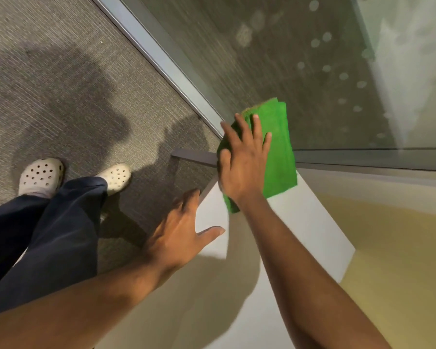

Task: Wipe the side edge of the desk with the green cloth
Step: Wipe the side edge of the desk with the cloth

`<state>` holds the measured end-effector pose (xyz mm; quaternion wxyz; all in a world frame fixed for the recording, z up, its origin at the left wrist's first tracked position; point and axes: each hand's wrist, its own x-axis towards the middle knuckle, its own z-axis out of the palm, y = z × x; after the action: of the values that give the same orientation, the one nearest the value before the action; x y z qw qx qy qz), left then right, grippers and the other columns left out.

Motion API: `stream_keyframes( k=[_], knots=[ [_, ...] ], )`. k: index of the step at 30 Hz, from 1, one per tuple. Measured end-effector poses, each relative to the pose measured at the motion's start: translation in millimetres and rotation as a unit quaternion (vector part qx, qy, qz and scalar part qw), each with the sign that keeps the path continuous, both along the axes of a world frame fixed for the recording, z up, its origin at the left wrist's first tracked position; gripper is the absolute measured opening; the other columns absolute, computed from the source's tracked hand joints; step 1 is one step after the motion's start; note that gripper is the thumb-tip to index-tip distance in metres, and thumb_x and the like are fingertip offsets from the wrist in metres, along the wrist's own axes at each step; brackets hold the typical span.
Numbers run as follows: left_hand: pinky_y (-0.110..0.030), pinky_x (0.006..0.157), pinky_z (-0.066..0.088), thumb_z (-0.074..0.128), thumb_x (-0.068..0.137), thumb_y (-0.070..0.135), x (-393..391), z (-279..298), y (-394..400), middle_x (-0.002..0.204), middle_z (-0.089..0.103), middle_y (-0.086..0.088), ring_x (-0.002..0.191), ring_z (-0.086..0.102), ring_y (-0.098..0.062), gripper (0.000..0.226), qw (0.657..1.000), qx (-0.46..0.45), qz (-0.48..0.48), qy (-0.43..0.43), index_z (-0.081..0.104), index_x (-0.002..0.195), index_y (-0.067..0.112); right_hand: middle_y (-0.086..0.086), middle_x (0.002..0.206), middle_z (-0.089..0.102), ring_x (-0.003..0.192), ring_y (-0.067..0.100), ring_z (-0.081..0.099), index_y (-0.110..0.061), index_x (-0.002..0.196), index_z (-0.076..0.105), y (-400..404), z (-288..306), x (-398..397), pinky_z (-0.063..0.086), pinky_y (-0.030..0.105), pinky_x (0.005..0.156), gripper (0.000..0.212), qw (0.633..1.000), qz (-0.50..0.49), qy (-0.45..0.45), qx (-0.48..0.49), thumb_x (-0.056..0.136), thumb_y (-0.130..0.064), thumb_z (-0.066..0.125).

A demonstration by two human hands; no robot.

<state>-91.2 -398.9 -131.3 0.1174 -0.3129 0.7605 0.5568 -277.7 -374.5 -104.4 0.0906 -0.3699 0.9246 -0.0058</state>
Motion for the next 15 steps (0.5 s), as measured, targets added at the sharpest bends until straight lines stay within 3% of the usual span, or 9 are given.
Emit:
stream_keyframes(
  k=[7, 11, 15],
  knots=[
    [-0.043, 0.106, 0.047, 0.069, 0.077, 0.074, 0.1, 6.2, -2.1, 0.160, 0.046, -0.005, 0.142, 0.049, -0.029, 0.102, 1.000, 0.001, -0.003, -0.008, 0.030, 0.157, 0.023, 0.010, 0.176, 0.023, 0.166, 0.031, 0.013, -0.009, 0.156, 0.045, -6.5, -2.0, -7.4, 0.010, 0.051, 0.134, 0.047, 0.971, -0.150, 0.014, -0.188, 0.112, -0.023, 0.040],
    [-0.042, 0.113, 0.043, 0.071, 0.079, 0.068, -0.3, 10.3, -3.5, 0.163, 0.042, -0.006, 0.147, 0.042, -0.027, 0.103, 1.000, 0.004, -0.006, -0.012, 0.028, 0.159, 0.019, 0.017, 0.177, 0.013, 0.166, 0.036, 0.007, -0.004, 0.166, 0.021, -9.0, -1.9, 2.0, 0.006, 0.055, 0.133, 0.082, 0.937, -0.344, 0.013, -0.064, 0.102, -0.049, 0.044],
    [-0.041, 0.107, 0.047, 0.076, 0.077, 0.061, -1.6, 15.7, -6.3, 0.156, 0.050, -0.007, 0.142, 0.048, -0.028, 0.095, 1.000, 0.004, -0.013, -0.012, 0.038, 0.153, 0.019, 0.014, 0.179, -0.002, 0.166, 0.034, -0.005, -0.006, 0.168, 0.004, 11.5, 5.3, 36.8, -0.004, 0.050, 0.133, 0.089, 0.979, -0.200, -0.031, -0.028, 0.098, -0.044, 0.043]
  ],
)
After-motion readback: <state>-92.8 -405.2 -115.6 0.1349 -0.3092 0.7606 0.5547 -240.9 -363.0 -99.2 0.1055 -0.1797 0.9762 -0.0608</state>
